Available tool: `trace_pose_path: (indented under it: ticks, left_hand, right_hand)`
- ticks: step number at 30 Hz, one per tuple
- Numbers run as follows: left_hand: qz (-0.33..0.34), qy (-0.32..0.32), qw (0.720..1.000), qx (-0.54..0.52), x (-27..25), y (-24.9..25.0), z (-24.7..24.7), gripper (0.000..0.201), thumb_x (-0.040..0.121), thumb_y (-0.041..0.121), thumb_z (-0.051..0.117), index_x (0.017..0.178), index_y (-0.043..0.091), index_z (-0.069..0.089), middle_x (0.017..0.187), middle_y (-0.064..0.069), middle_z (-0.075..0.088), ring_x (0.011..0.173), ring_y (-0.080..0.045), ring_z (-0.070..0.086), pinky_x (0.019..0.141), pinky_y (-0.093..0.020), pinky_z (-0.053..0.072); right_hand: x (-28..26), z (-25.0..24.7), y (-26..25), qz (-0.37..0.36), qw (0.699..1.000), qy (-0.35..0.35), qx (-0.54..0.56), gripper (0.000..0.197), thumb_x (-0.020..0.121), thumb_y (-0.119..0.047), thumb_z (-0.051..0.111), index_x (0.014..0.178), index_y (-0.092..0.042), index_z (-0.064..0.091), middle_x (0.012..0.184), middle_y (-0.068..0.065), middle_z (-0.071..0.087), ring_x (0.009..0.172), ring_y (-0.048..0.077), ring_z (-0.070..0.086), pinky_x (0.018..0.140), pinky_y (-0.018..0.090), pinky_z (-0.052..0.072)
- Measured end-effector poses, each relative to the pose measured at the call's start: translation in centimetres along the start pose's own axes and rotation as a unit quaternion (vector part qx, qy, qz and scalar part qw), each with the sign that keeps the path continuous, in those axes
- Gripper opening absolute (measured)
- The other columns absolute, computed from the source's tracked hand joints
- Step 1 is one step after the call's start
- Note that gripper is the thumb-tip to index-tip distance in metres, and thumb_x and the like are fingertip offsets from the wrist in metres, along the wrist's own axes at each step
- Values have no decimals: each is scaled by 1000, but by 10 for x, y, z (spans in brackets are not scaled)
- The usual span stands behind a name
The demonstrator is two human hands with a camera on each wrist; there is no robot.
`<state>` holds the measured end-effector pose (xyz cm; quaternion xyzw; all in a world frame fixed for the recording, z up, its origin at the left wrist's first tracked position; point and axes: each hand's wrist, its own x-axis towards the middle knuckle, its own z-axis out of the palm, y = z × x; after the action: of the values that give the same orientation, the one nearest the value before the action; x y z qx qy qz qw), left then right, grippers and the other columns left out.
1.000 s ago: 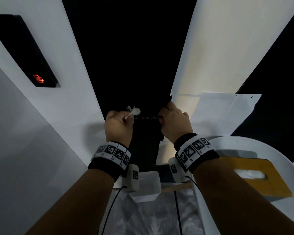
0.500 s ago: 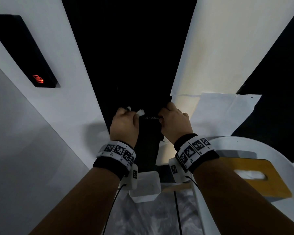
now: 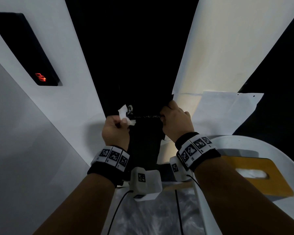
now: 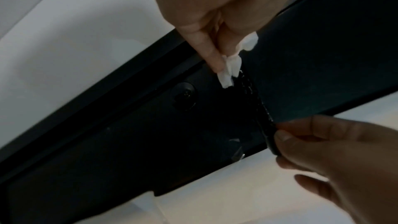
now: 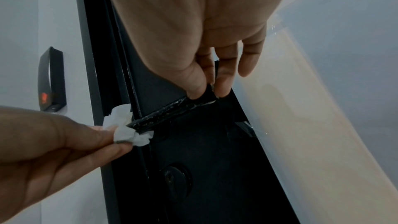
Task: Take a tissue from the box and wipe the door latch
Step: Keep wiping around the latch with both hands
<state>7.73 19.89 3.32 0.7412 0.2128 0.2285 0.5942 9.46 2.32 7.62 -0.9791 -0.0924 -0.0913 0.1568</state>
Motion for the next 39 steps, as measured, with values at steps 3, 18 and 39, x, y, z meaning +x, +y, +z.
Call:
trace_pose_path:
  ticks: [3, 18, 39]
  left_hand:
    - [-26, -14, 998, -59, -3, 8, 6, 21, 88, 11, 61, 72, 21, 54, 71, 0, 61, 62, -9, 65, 65, -29, 57]
    - [28, -36, 999, 14, 9, 22, 2, 17, 86, 28, 64, 92, 14, 73, 78, 2, 69, 77, -16, 66, 78, -32, 56]
    - [-4, -69, 983, 168, 23, 48, 7, 26, 74, 39, 71, 63, 17, 62, 58, 5, 58, 61, -12, 54, 63, -20, 39]
  right_hand:
    - [0, 0, 0, 0, 1000, -1, 2, 24, 85, -11, 50, 107, -15, 59, 114, 4, 46, 94, 31, 57, 78, 37, 35]
    - [-1, 1, 1, 0, 1000, 4, 0, 24, 86, -11, 49, 106, -15, 59, 111, 4, 45, 92, 30, 56, 77, 36, 34]
    - [0, 2, 1, -5, 1000, 2, -9, 24, 86, -11, 49, 107, -16, 60, 111, 4, 45, 91, 30, 57, 76, 36, 34]
